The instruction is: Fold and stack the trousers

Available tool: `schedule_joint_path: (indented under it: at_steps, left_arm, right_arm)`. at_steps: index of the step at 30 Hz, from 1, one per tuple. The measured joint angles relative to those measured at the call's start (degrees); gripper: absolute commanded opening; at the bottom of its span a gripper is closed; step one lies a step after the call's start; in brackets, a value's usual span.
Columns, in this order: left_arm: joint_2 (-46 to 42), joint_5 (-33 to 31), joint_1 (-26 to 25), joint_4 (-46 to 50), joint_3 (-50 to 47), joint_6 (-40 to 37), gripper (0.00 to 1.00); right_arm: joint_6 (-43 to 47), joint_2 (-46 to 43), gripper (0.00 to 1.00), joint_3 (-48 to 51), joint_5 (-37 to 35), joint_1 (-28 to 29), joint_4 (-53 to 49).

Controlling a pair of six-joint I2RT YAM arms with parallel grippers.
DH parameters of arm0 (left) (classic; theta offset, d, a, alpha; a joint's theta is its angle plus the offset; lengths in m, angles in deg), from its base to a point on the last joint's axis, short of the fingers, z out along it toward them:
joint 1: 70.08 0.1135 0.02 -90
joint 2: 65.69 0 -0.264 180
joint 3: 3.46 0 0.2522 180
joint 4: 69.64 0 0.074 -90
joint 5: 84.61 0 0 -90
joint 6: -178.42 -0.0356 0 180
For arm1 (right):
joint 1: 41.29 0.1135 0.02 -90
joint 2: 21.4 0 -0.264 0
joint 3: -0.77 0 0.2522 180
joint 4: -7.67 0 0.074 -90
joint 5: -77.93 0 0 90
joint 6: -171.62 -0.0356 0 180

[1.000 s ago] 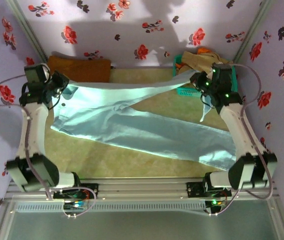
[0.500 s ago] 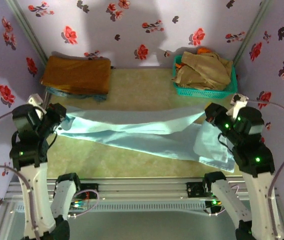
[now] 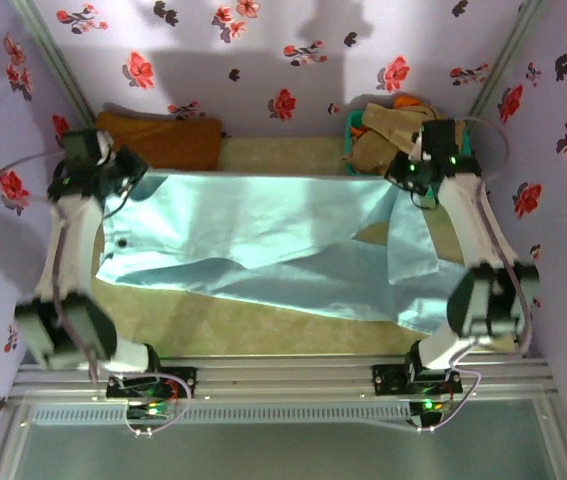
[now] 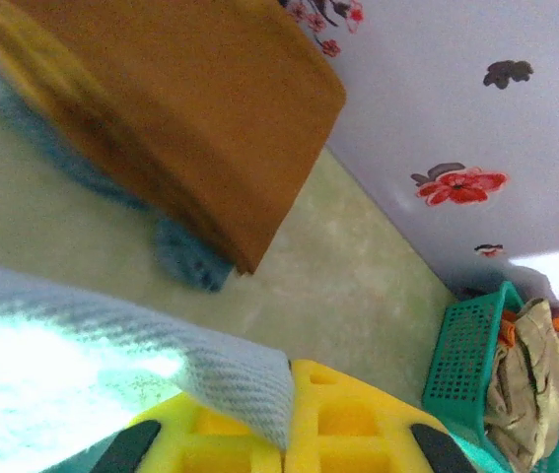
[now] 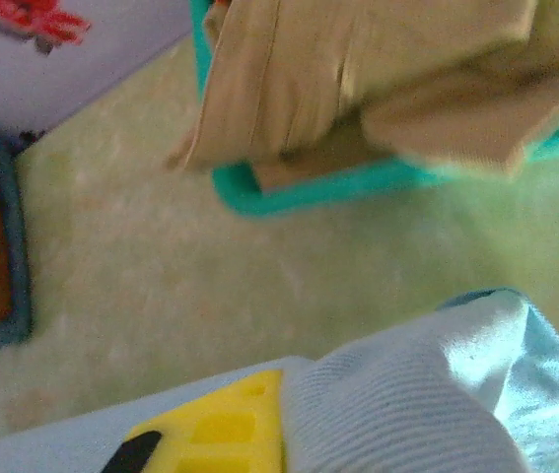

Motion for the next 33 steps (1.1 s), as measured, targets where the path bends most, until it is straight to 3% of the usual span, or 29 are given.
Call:
schedule_joint_path:
  at_steps: [1, 3, 5, 7, 11, 15, 17, 21, 25, 27, 33]
  left_arm:
    - [6.3, 0.1, -0.6, -1.1, 4.8, 0.2, 0.50]
    - [17.4, 0.7, -1.2, -3.9, 13.9, 0.5, 0.66]
    - [25.4, 1.1, -1.3, -6.1, 19.8, 0.6, 0.93]
    - [28.9, 1.3, -1.3, -6.3, 21.2, 0.7, 0.95]
    - [23.5, 1.4, -1.4, -9.0, 12.2, 0.6, 0.94]
    - [1.8, -1.6, -1.6, -11.3, -11.2, 2.6, 0.93]
    - [-10.0, -4.4, -1.6, -11.2, -21.3, 3.4, 0.94]
    - [-27.0, -10.6, 0.7, -7.9, -36.7, 5.5, 0.94]
    - [-33.1, -14.2, 6.8, -3.4, -47.1, 7.4, 0.92]
    - [-33.5, -14.3, 9.7, -3.4, -50.4, 8.1, 0.84]
    - [-24.0, -12.5, 12.7, -15.8, -57.3, 9.7, 0.36]
  right_arm:
    - [0.5, 4.9, 0.47, -4.5, -1.3, -0.8, -0.1]
    - [0.5, 11.5, 0.51, -11.1, -4.3, -2.3, -0.1]
    - [-0.1, 13.7, 0.54, -13.1, -7.2, -3.3, 0.1]
    - [-0.5, 12.3, 0.55, -12.0, -11.0, -3.4, -0.5]
    - [-1.9, 0.5, 0.58, -1.6, -13.8, 0.3, 2.0]
    - [-4.8, -16.2, 0.60, 12.9, -13.5, 11.5, 6.7]
    - [-6.7, -20.5, 0.61, 18.6, -12.3, 18.6, 10.0]
    - [-9.6, -17.6, 0.63, 25.1, -10.0, 33.2, 14.4]
    - [-9.9, -7.3, 0.63, 25.6, -7.3, 43.0, 16.8]
    - [-9.8, -4.0, 0.64, 25.6, -6.1, 45.1, 17.0]
    - [-8.0, 0.3, 0.64, 25.6, -4.4, 45.5, 17.0]
